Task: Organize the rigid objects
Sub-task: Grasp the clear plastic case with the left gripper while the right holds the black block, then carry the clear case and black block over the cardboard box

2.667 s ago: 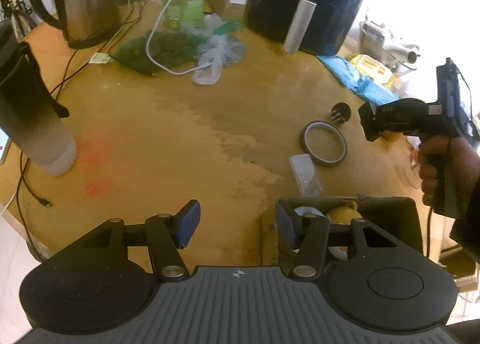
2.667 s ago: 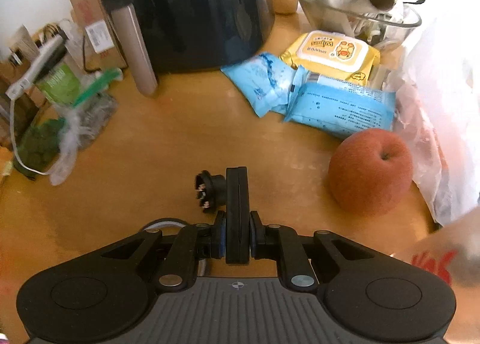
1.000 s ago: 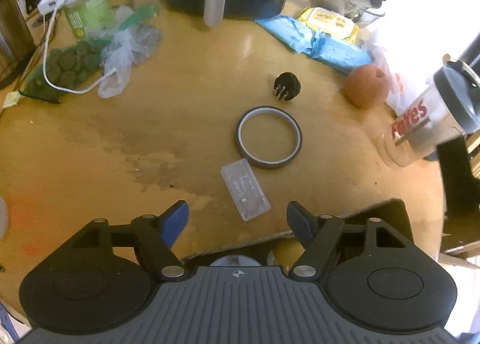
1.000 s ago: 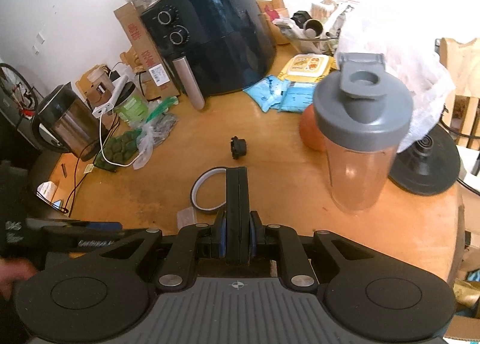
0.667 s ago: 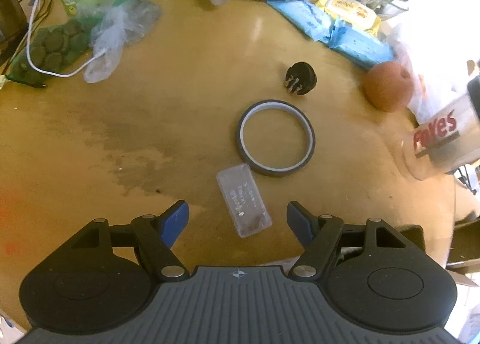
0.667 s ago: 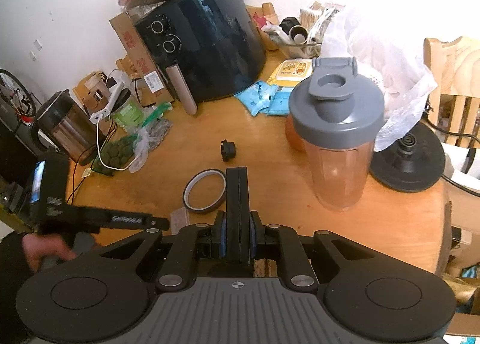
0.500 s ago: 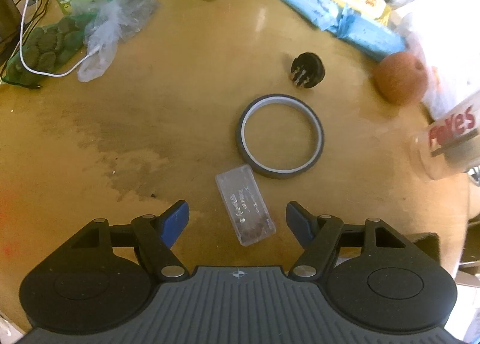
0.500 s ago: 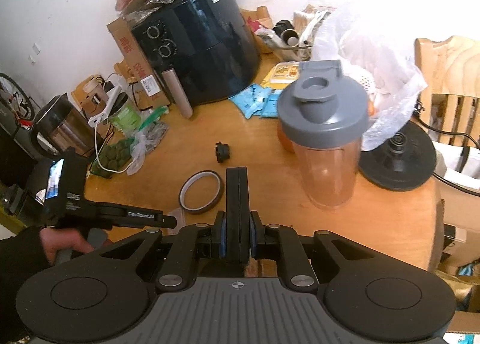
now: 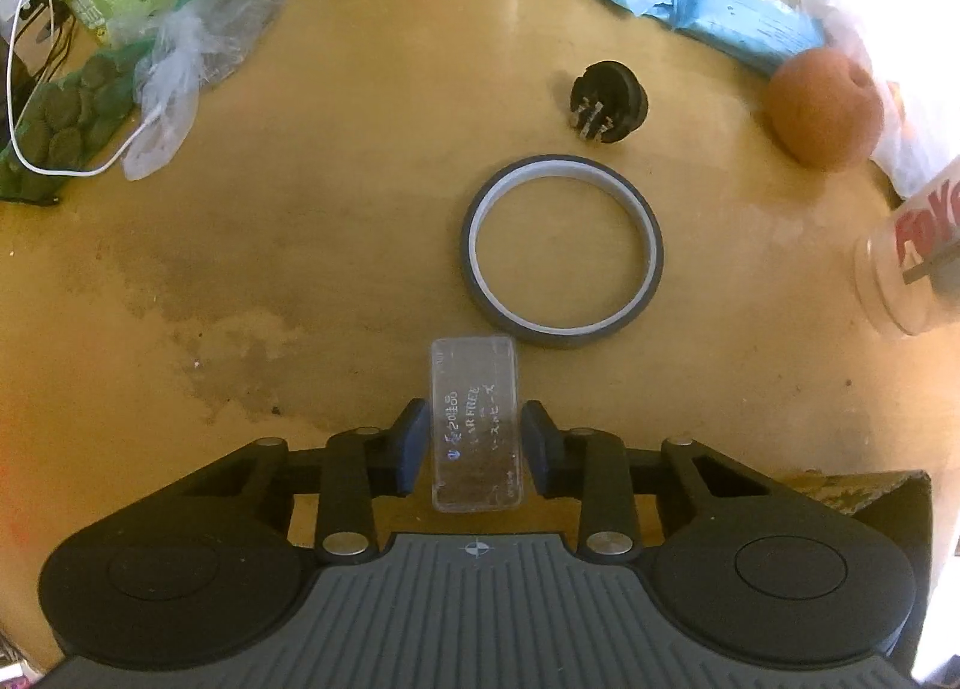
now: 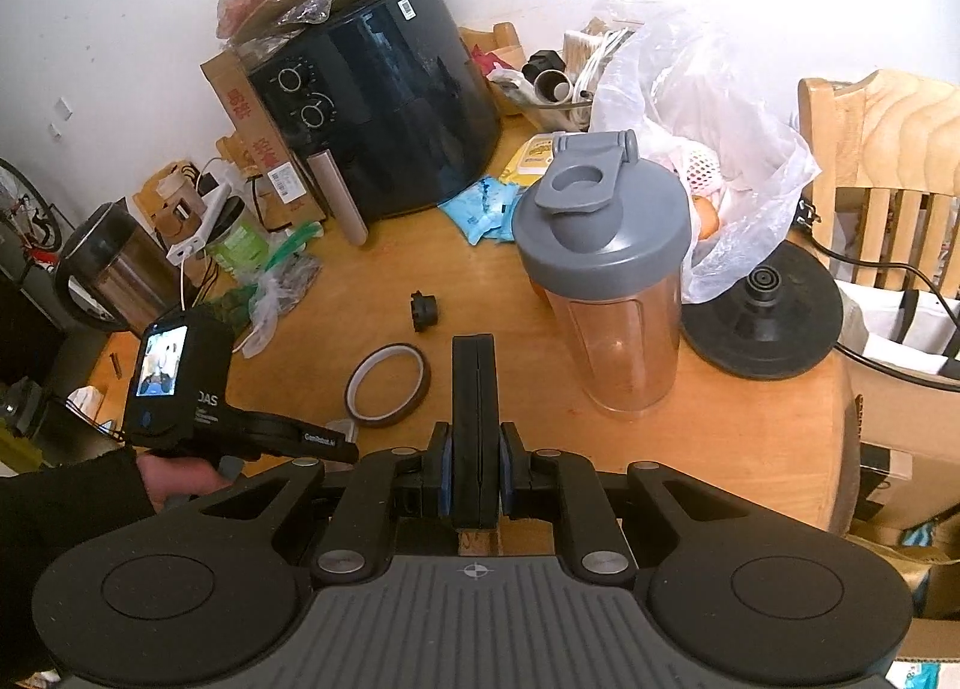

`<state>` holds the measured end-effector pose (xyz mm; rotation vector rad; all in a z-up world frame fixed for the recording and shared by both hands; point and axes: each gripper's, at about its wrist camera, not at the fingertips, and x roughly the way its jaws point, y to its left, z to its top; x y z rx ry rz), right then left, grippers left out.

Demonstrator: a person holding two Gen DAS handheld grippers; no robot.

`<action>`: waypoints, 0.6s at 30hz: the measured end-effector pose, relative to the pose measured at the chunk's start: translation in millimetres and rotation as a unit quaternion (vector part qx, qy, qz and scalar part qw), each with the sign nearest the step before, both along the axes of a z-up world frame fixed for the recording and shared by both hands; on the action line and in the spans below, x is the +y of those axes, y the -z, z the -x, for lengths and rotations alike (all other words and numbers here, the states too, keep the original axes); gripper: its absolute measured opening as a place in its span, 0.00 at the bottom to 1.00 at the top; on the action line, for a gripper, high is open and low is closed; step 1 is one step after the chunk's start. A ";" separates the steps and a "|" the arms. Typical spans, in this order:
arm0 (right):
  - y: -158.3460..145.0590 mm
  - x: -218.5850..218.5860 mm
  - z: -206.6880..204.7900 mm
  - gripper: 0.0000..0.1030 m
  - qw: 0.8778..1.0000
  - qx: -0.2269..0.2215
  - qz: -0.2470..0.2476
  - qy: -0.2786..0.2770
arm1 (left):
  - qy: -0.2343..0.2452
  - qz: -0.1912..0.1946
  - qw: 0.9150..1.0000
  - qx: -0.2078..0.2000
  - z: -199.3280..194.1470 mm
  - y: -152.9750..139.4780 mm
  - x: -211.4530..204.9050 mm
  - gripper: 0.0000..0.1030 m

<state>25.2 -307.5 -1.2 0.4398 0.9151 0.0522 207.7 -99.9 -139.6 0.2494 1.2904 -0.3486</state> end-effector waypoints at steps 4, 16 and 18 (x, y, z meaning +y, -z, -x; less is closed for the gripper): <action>1.1 1.3 -2.6 0.17 1.000 0.001 -0.006 -0.005 | -0.006 -0.001 1.000 -0.002 -0.2 -1.3 5.3 0.32; 7.8 17.9 -15.6 0.17 0.999 0.016 -0.006 -0.036 | -0.035 0.047 0.997 -0.043 -3.5 -46.0 34.1 0.32; 10.1 21.2 -18.6 0.17 0.999 0.021 -0.004 -0.040 | -0.037 0.053 0.997 -0.047 -3.0 -52.3 36.7 0.32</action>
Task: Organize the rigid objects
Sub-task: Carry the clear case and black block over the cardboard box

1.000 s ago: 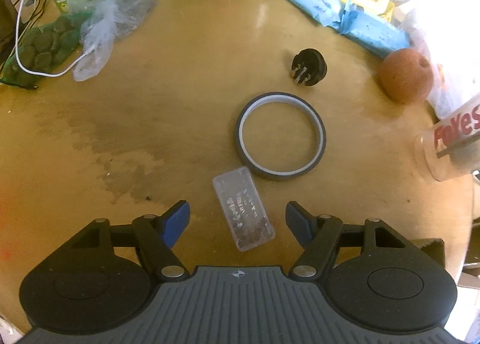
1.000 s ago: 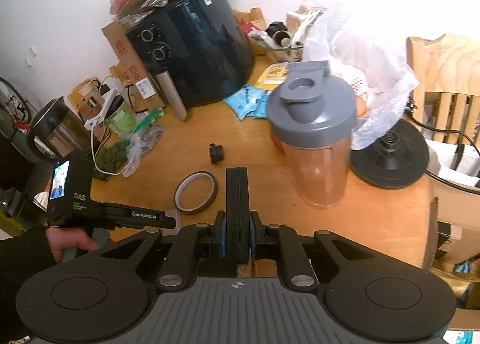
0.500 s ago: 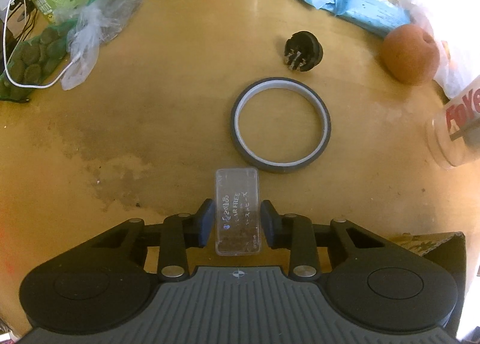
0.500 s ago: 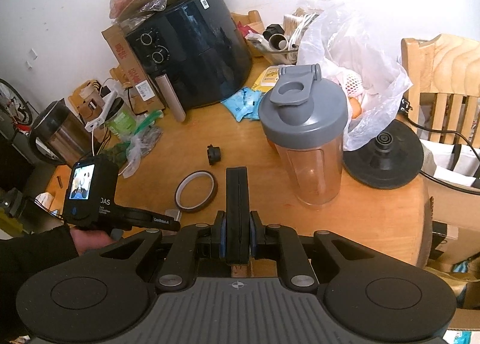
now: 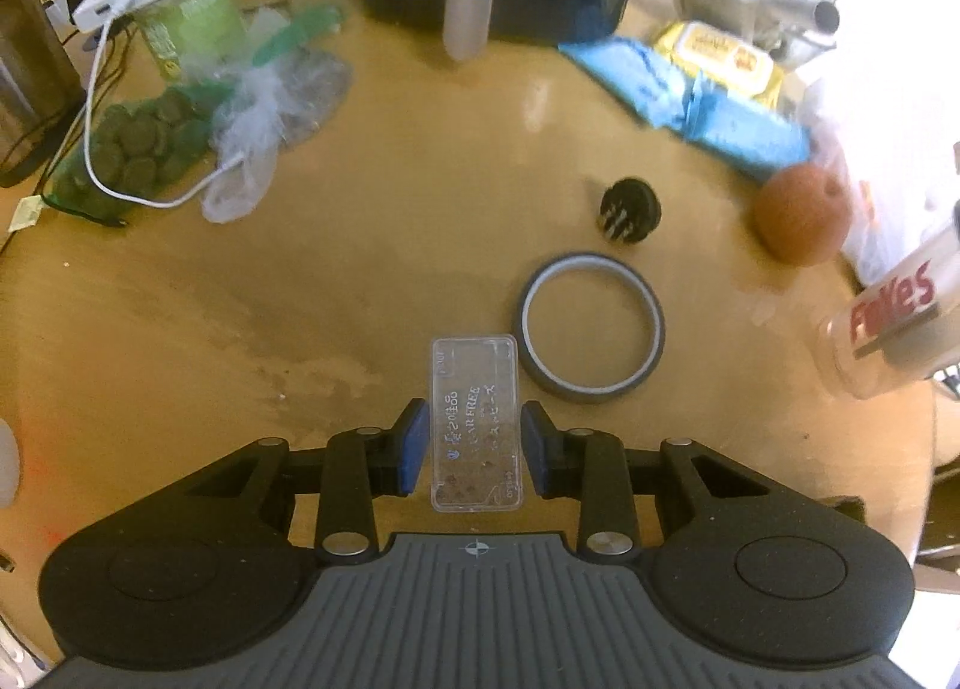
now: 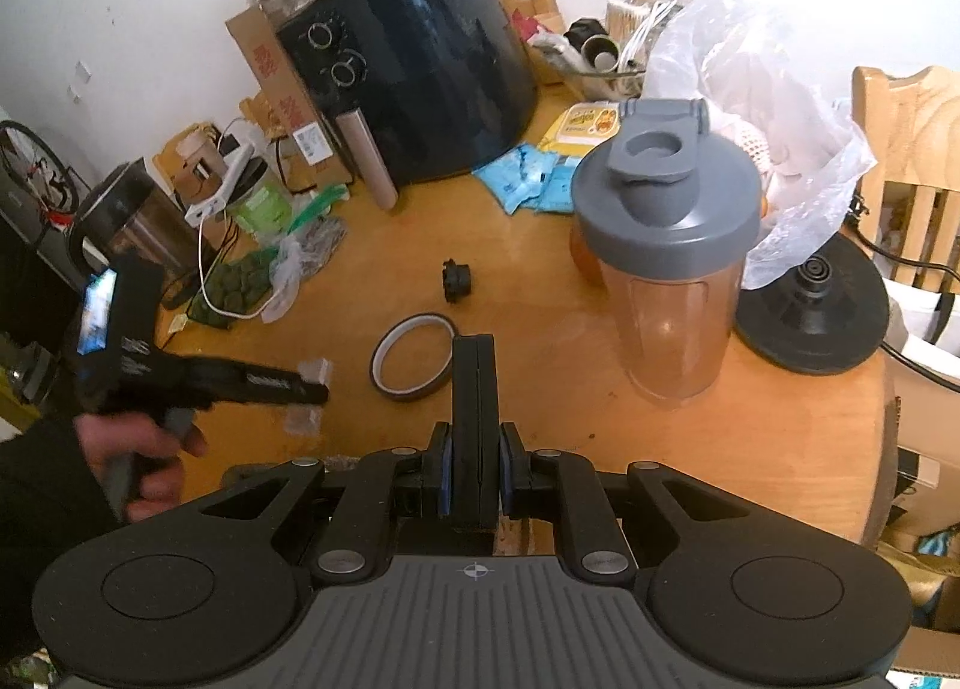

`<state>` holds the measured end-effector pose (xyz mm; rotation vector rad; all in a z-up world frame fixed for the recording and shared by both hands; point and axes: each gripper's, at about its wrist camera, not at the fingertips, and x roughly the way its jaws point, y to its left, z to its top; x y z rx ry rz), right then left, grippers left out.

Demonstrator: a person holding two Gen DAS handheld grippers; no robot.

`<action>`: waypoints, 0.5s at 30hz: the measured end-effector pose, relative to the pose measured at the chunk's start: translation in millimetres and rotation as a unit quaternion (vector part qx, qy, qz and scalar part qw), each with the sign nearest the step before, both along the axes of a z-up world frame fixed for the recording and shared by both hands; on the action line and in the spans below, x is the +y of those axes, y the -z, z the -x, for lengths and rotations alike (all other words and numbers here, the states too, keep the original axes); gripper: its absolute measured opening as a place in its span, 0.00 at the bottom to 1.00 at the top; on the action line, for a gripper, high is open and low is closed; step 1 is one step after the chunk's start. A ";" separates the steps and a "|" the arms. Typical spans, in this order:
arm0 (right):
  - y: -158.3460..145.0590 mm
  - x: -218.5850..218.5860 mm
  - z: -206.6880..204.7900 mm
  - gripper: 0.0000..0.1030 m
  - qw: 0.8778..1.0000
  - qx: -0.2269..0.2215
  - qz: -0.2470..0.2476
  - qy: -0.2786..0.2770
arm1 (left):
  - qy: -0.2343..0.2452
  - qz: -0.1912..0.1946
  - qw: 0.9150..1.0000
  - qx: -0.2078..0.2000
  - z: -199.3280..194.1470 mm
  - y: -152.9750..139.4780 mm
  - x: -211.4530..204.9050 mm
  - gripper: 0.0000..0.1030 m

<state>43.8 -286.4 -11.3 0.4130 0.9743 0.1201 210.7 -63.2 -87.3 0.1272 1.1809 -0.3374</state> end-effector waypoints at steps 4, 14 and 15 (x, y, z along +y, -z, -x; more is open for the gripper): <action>2.4 6.6 -5.7 0.17 1.000 0.006 0.009 -0.009 | 0.000 0.008 1.000 -0.008 1.2 -11.1 6.8 0.32; 7.5 22.9 -24.4 0.17 0.999 0.017 0.017 -0.031 | 0.002 0.016 0.999 -0.029 14.9 -36.5 21.5 0.32; 7.6 24.8 -26.4 0.17 0.999 0.017 0.017 -0.034 | 0.002 0.017 0.999 -0.031 16.6 -38.3 22.9 0.32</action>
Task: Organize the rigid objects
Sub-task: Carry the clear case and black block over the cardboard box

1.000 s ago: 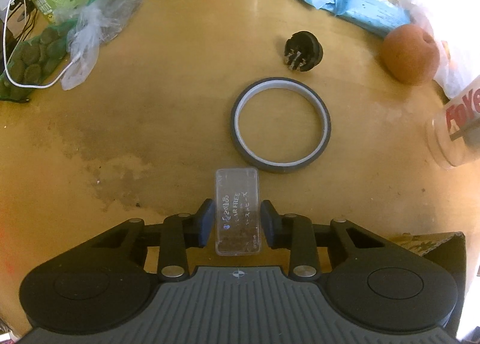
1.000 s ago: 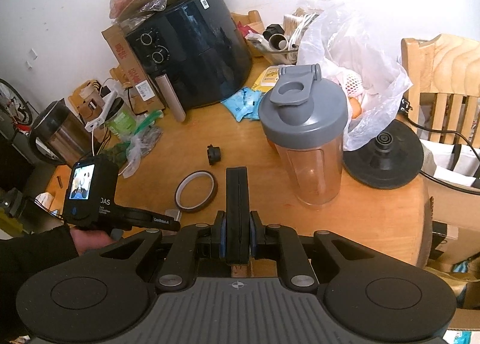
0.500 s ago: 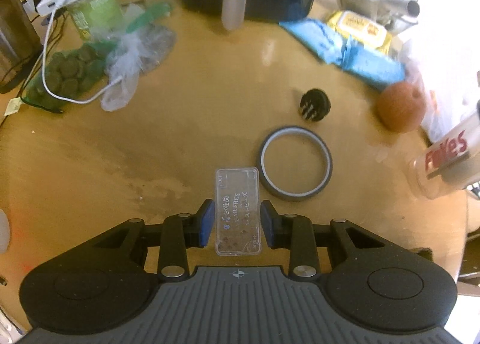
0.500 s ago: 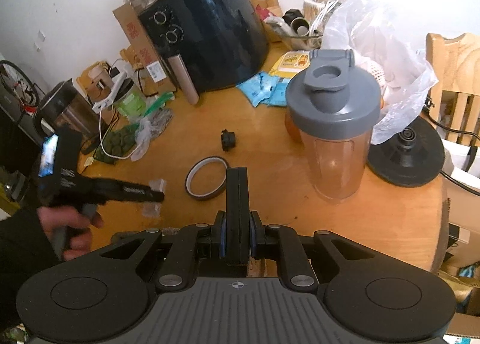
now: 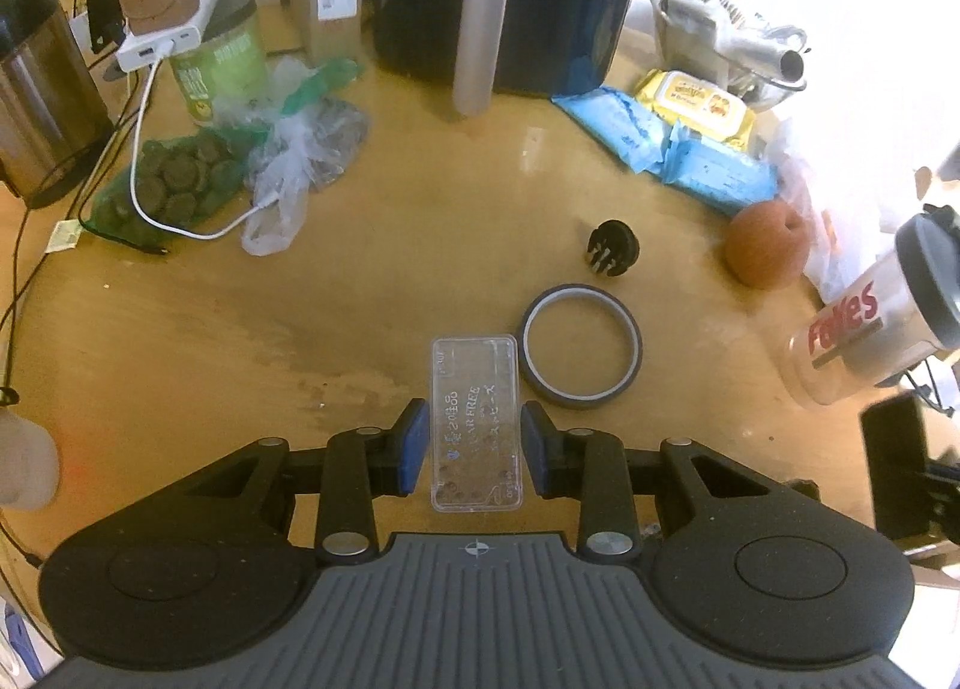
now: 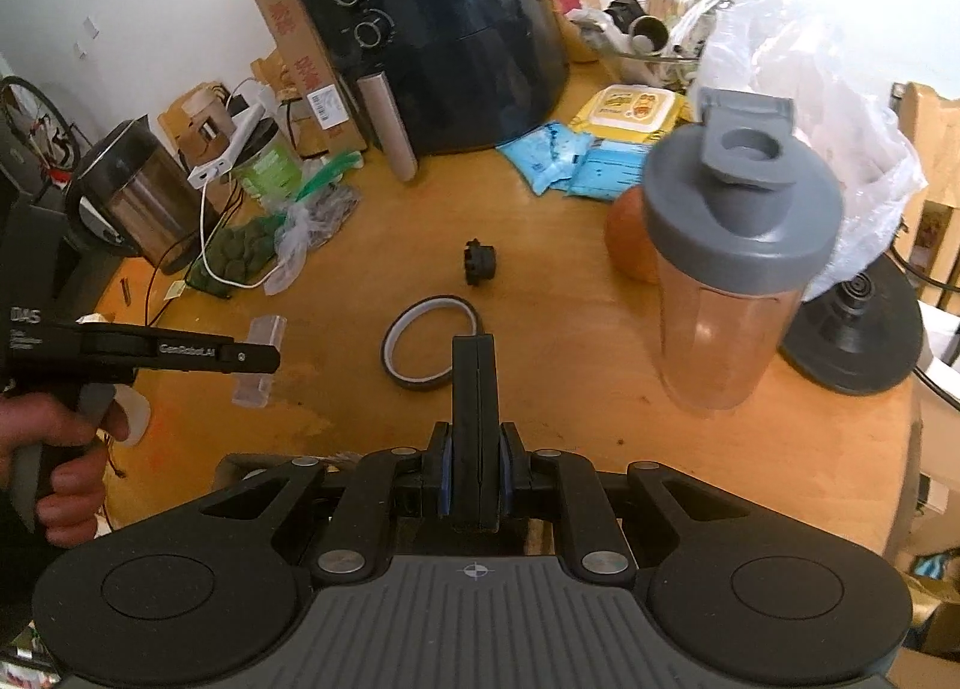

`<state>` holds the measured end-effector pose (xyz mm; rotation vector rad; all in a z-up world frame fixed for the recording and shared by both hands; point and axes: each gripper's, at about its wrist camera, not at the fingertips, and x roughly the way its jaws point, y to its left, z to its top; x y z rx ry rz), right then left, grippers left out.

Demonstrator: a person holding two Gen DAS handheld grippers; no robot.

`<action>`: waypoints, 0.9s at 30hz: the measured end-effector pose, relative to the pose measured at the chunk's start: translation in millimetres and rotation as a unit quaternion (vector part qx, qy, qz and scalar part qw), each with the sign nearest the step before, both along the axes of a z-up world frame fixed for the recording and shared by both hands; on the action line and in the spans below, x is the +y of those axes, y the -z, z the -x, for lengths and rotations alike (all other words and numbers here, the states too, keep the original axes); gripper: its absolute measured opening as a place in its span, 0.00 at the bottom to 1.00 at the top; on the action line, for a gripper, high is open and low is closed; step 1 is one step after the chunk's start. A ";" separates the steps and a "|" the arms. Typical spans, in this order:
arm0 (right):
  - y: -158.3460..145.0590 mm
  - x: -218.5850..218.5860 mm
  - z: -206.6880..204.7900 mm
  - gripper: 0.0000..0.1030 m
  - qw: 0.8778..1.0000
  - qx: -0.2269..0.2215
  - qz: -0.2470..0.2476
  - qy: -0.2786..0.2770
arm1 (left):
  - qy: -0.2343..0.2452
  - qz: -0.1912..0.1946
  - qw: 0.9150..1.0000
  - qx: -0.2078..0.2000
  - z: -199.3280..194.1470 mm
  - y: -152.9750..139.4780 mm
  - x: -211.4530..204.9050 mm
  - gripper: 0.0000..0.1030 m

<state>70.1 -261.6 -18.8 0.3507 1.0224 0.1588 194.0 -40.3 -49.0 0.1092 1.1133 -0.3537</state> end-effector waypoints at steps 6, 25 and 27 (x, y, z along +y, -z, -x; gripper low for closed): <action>0.4 12.4 -11.0 0.17 1.000 -0.001 -0.003 -0.020 | -0.001 0.010 1.000 -0.005 9.1 -9.4 9.2 0.32; 3.5 32.3 -17.2 0.17 0.998 0.001 -0.017 -0.053 | 0.009 0.063 0.998 0.018 68.3 -18.2 34.2 0.32; 3.6 33.6 -14.9 0.17 0.998 0.002 -0.018 -0.055 | 0.010 0.064 0.998 0.024 75.0 -14.7 35.5 0.32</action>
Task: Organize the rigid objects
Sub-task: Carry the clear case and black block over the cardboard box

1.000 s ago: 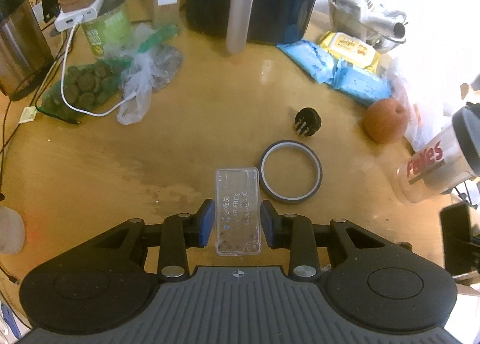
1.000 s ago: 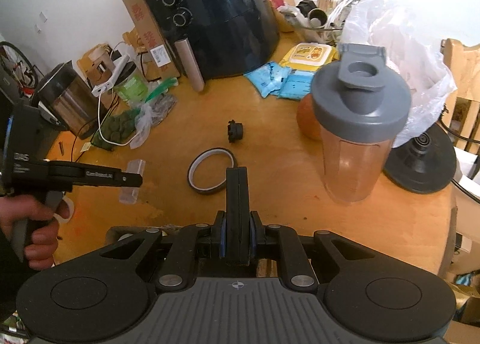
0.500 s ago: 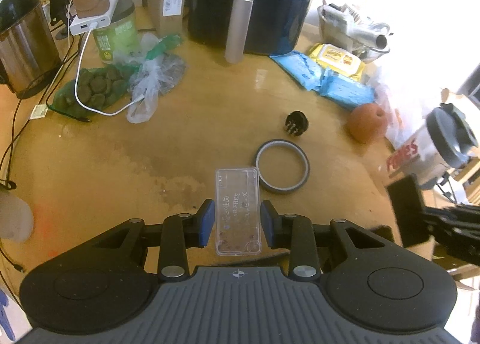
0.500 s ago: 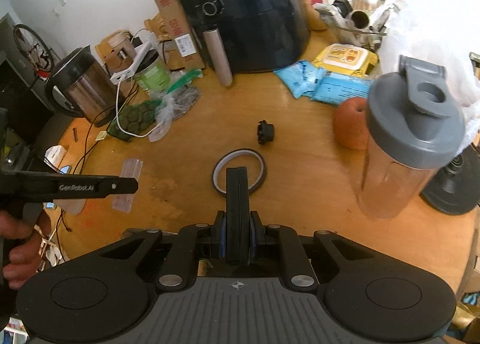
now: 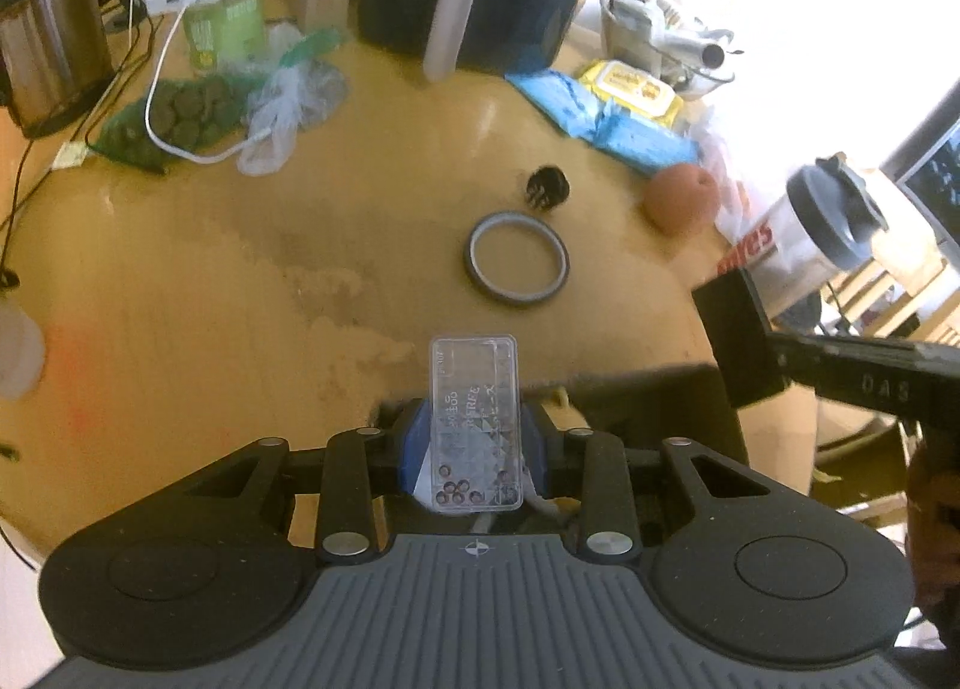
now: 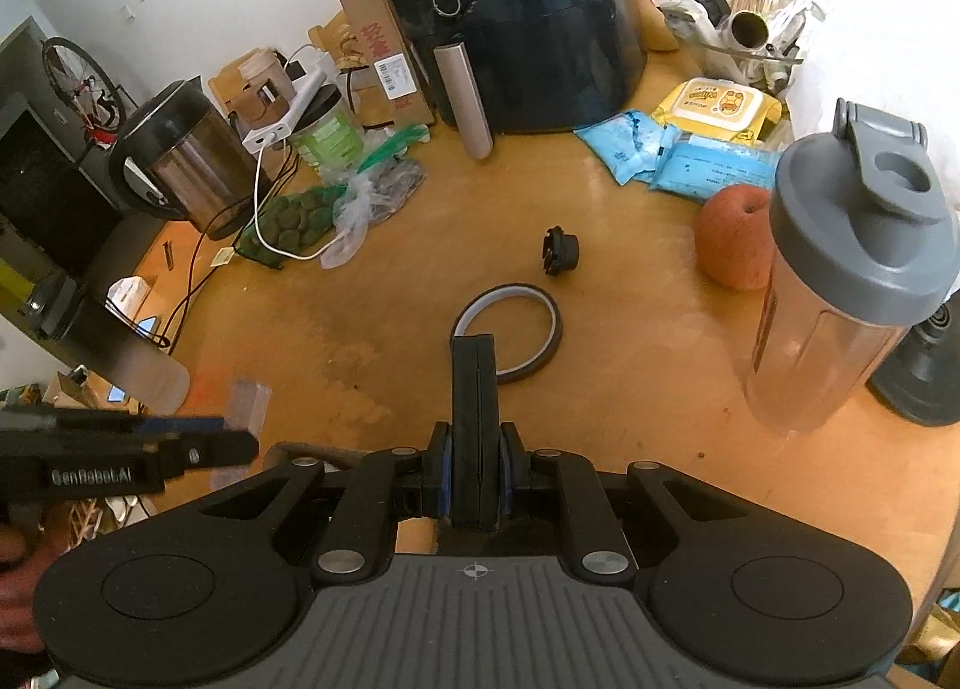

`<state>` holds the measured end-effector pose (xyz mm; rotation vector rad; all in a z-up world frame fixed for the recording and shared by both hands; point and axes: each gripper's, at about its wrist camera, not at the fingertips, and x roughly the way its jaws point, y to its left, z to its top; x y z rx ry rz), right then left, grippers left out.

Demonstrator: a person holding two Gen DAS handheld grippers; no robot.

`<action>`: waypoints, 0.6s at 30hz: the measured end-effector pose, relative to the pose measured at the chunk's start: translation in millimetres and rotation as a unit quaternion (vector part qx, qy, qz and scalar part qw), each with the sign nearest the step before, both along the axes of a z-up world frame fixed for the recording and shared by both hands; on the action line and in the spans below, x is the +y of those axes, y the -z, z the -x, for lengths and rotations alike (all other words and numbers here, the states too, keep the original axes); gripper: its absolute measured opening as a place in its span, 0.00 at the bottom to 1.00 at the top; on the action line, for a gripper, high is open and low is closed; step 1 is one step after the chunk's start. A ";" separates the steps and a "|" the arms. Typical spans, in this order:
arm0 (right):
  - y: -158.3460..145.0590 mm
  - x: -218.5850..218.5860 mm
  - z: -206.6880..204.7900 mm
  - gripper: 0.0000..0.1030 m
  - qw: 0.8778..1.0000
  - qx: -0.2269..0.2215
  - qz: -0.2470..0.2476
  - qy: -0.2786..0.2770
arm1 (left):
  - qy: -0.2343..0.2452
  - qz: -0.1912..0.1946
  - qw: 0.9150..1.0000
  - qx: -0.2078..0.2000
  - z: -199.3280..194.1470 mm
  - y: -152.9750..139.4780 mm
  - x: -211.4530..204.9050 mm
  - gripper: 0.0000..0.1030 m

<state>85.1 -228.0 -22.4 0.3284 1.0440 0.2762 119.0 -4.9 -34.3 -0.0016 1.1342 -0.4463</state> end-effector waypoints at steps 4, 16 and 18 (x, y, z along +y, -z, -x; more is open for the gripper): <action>-0.4 -0.1 5.6 0.17 1.000 0.001 -0.001 -0.001 | 0.001 -0.001 1.000 0.009 14.8 5.7 1.6 0.32; -1.0 -5.6 25.9 0.17 1.000 0.006 0.002 -0.007 | -0.006 -0.012 1.000 0.028 47.5 20.8 1.2 0.32; -0.4 -7.1 28.6 0.17 1.000 0.008 0.002 -0.008 | -0.011 -0.038 0.999 0.021 51.7 24.5 -2.0 0.33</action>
